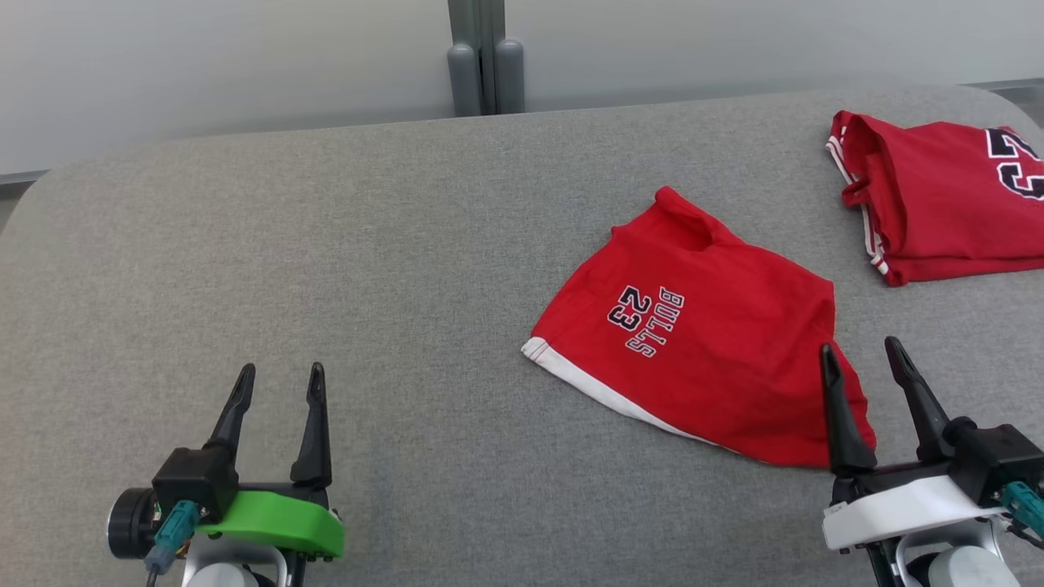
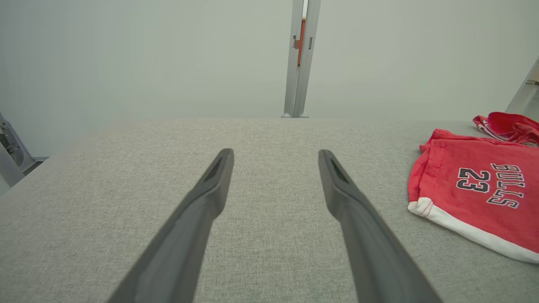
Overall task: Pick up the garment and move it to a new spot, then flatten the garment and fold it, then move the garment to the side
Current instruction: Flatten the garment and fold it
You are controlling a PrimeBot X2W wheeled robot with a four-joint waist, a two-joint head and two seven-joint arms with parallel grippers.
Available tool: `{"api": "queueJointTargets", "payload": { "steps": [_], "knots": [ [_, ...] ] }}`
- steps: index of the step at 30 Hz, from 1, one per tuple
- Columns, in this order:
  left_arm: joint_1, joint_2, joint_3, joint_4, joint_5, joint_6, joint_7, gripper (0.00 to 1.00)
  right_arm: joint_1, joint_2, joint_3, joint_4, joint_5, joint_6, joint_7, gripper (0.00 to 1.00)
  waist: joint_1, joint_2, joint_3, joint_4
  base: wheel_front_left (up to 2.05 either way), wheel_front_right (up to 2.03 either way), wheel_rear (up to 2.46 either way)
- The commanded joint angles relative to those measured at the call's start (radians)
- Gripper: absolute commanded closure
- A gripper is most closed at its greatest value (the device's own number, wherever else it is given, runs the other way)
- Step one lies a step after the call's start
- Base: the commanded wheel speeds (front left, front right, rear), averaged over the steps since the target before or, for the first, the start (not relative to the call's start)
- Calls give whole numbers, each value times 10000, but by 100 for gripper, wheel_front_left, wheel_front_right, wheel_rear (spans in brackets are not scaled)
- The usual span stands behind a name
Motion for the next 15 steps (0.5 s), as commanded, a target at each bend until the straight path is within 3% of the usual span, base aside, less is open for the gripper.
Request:
{"api": "queueJointTargets", "payload": {
  "steps": [1, 7, 15],
  "knots": [
    [-259, 8, -22, 22, 146, 6, -26, 0, -15, 16, 54, -55, -96, -19, -28, 0, 0, 0, 42, -98, 0, 0, 0],
    [-1006, 11, -674, 419, 400, -61, -26, 0, -311, 61, 287, -85, -122, -19, -28, 0, 0, 0, 233, -447, 0, 0, 0],
    [-2775, 249, -2376, 1678, 418, -72, -26, 0, -660, 94, 531, -29, -85, -20, -28, 0, 0, 0, 716, -1194, 0, 0, 0]
  ]
}}
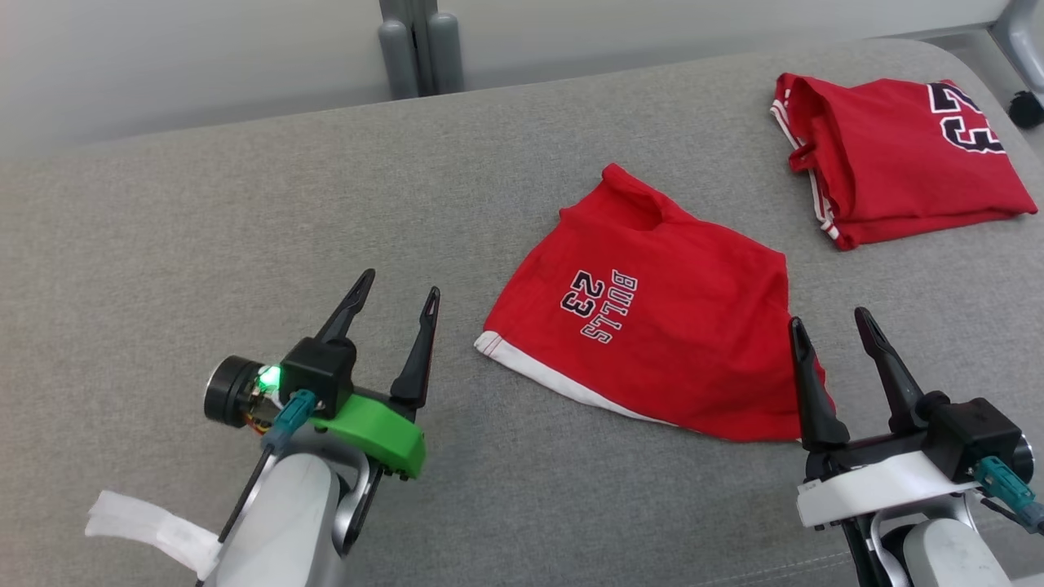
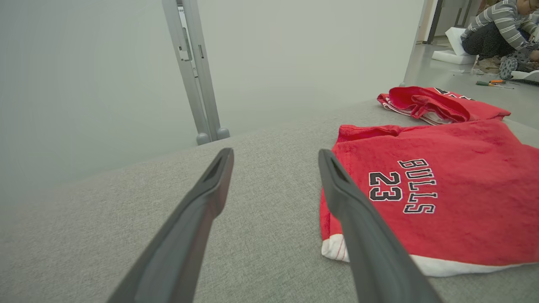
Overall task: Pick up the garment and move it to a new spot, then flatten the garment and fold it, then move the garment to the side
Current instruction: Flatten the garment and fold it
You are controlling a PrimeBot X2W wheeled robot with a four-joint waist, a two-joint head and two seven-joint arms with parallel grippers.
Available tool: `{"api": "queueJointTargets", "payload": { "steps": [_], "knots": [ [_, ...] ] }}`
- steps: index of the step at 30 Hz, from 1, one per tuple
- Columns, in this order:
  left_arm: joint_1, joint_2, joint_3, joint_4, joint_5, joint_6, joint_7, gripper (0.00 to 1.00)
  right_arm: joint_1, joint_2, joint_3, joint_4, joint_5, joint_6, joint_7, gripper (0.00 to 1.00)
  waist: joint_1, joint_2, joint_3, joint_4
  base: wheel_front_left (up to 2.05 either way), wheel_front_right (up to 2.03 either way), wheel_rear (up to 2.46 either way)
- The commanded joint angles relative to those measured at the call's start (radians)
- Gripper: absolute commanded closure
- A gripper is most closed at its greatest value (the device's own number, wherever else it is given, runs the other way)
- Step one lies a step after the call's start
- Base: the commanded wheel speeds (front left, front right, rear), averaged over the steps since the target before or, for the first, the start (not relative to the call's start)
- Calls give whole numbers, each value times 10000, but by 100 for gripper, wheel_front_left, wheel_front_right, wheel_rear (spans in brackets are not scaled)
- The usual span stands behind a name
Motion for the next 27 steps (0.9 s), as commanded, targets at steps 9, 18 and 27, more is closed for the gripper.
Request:
{"api": "queueJointTargets", "payload": {
  "steps": [9, 18, 27],
  "knots": [
    [-1407, 538, -1401, 2038, -587, -6, -26, 0, -387, 138, 16, 88, 103, -19, -28, 0, 0, -1, 822, -1289, 0, 0, 0],
    [-1722, 563, -2079, 3584, -1084, -6, -26, 0, -452, 207, 44, 179, 82, -19, -28, 0, 0, -1, 971, -1621, 0, 0, 0],
    [-1953, 347, -2529, 4303, -1633, -7, -26, 100, -364, 91, -4, 235, 19, -20, -28, 0, 0, -1, 782, -1574, 0, 0, 0]
  ]
}}
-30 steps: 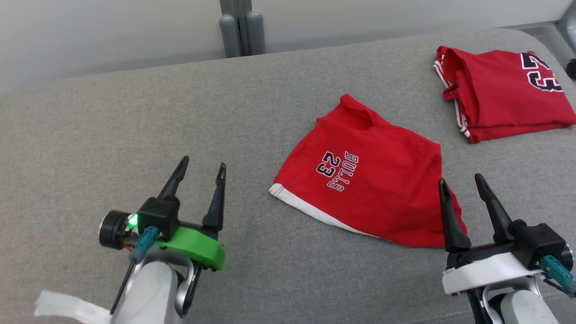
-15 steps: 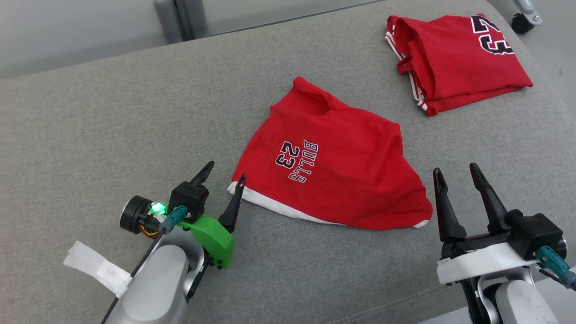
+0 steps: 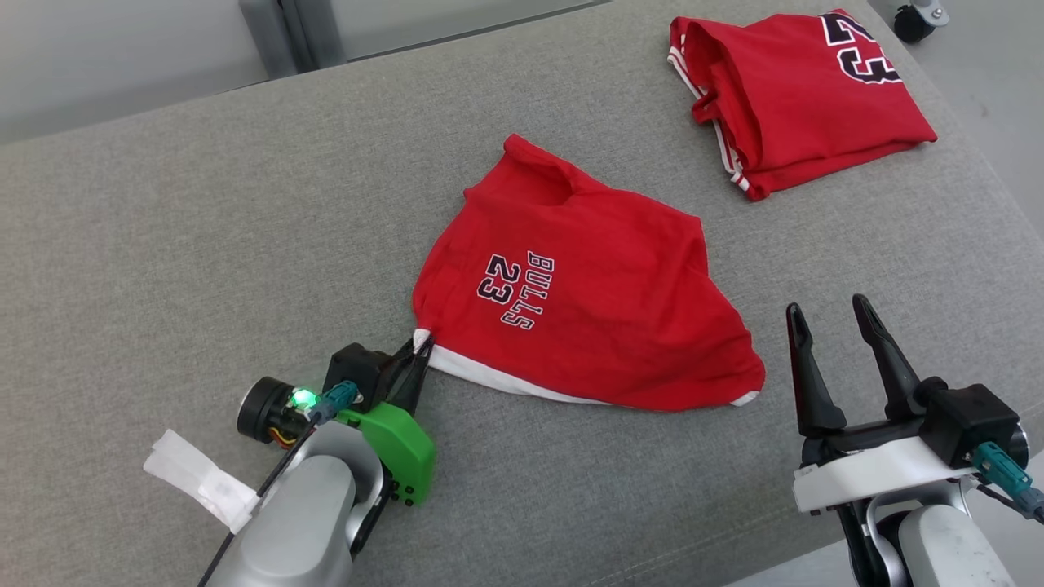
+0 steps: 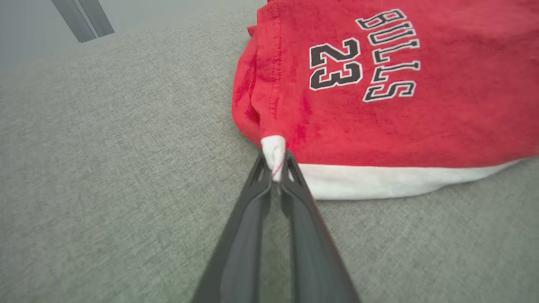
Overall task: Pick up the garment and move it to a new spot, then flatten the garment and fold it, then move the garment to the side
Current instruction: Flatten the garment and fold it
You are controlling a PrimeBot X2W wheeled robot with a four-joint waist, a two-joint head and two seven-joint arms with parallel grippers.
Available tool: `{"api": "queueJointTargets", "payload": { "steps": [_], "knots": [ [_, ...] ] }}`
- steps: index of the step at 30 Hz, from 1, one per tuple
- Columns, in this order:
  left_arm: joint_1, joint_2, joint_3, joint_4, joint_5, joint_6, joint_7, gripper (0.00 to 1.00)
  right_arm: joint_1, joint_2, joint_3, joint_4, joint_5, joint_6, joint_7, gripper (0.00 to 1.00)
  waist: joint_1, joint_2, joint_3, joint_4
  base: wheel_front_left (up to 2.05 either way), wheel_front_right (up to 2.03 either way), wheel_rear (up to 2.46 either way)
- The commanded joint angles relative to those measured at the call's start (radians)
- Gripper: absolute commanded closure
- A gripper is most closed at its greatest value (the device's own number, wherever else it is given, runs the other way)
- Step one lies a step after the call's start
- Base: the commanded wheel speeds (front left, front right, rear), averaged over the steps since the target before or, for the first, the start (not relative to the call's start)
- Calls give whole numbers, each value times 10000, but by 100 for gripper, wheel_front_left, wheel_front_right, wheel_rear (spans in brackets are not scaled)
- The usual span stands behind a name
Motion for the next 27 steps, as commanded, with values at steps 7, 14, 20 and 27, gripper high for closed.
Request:
{"api": "queueJointTargets", "payload": {
  "steps": [7, 14, 20, 27],
  "knots": [
    [437, 160, 687, -955, -240, 106, -26, 100, 264, -50, -110, 19, -56, -19, -28, 0, -1, 0, -425, 619, 0, 0, 0],
    [2007, 471, 1668, -2600, -211, 460, -26, 100, 536, -86, -153, 92, -49, -19, -28, 0, -1, 0, -822, 1598, 0, 0, 0],
    [3589, 636, 2293, -3671, -190, 756, -26, 100, 693, -141, -196, 174, -67, -20, -28, 0, -1, 0, -1062, 2452, 0, 0, 0],
    [4893, 609, 2832, -4211, -329, 954, -26, 100, 785, -192, -182, 318, -34, -20, -28, 0, -1, 0, -1146, 3094, 0, 0, 0]
  ]
}}
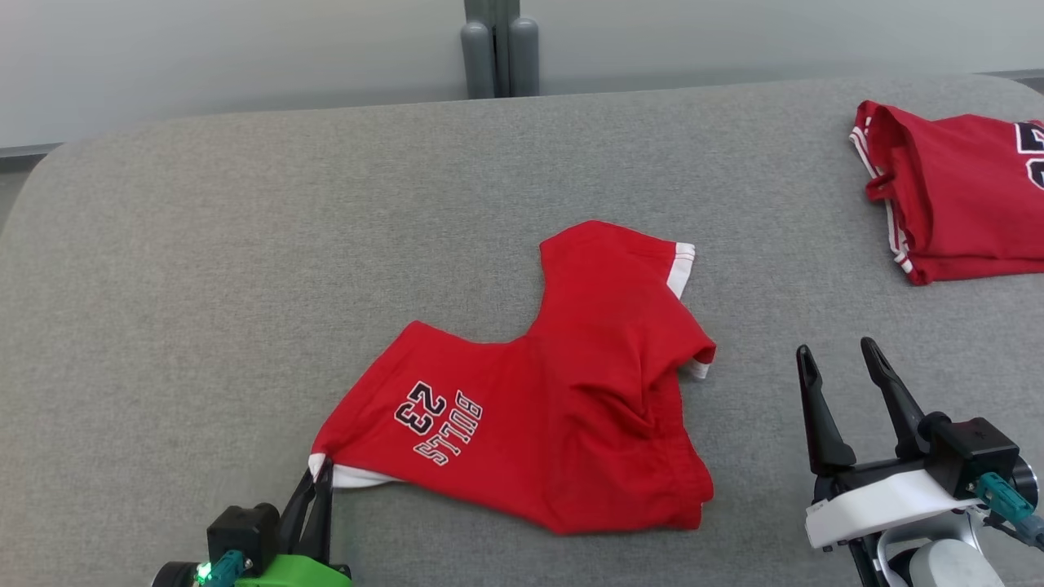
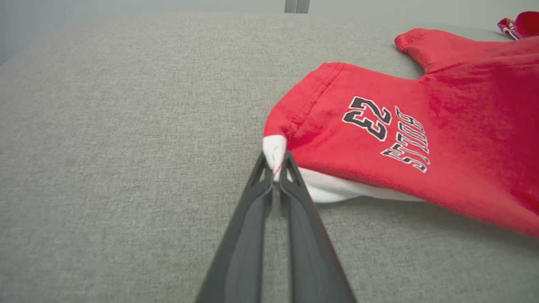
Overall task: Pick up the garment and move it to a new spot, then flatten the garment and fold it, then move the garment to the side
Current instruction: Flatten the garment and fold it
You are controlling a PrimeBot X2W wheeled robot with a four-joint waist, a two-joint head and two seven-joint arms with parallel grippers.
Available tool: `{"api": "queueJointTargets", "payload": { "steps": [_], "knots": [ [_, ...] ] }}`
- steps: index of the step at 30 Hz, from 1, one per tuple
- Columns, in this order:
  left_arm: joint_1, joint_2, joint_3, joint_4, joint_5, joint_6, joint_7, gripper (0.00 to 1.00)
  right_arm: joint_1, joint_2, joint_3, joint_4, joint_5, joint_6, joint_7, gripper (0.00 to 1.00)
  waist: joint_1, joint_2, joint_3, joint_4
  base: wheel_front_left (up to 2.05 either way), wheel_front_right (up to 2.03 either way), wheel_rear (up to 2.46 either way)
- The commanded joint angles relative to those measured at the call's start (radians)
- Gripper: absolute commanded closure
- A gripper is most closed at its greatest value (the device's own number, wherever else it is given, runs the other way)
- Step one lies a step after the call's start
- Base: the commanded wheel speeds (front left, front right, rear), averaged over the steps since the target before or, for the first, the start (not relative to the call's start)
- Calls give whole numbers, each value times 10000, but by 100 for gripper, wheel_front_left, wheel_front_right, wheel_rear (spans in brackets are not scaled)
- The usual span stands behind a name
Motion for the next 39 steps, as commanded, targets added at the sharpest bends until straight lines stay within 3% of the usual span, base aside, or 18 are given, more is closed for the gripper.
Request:
{"api": "queueJointTargets", "payload": {
  "steps": [1, 3, 4, 5, 6, 24, 39],
  "knots": [
    [204, -13, 66, -53, 2, 34, -28, 100, 137, -34, -32, 53, -29, -19, -28, 0, 0, 0, -173, 430, 0, 0, 0],
    [295, -73, 95, -89, 53, -9, -28, 100, 169, -16, -31, 98, -39, -19, -28, 0, 0, 0, -205, 538, 0, 0, 0],
    [292, -109, 113, -125, 85, -20, -28, 87, 178, -18, -31, 116, -39, -19, -28, 0, 0, 0, -222, 578, 0, 0, 0],
    [266, -165, 133, -167, 132, -26, -28, 34, 182, -25, -17, 145, -39, -19, -28, 0, 0, 0, -241, 614, 0, 0, 0],
    [213, -209, 147, -199, 192, -36, -28, 0, 176, -29, -19, 164, -39, -19, -28, 0, 0, 0, -255, 639, 0, 0, 0],
    [-264, -770, 1580, -2221, 1233, -154, -28, 0, 132, -66, 364, 342, 85, -19, -28, 0, 0, 0, -481, 686, 0, 0, 0],
    [-126, -919, 2505, -2267, 1745, -456, -28, 0, -296, -340, 1774, 1238, 646, -19, -28, 0, 0, 0, -611, 728, 0, 0, 0]
  ]
}}
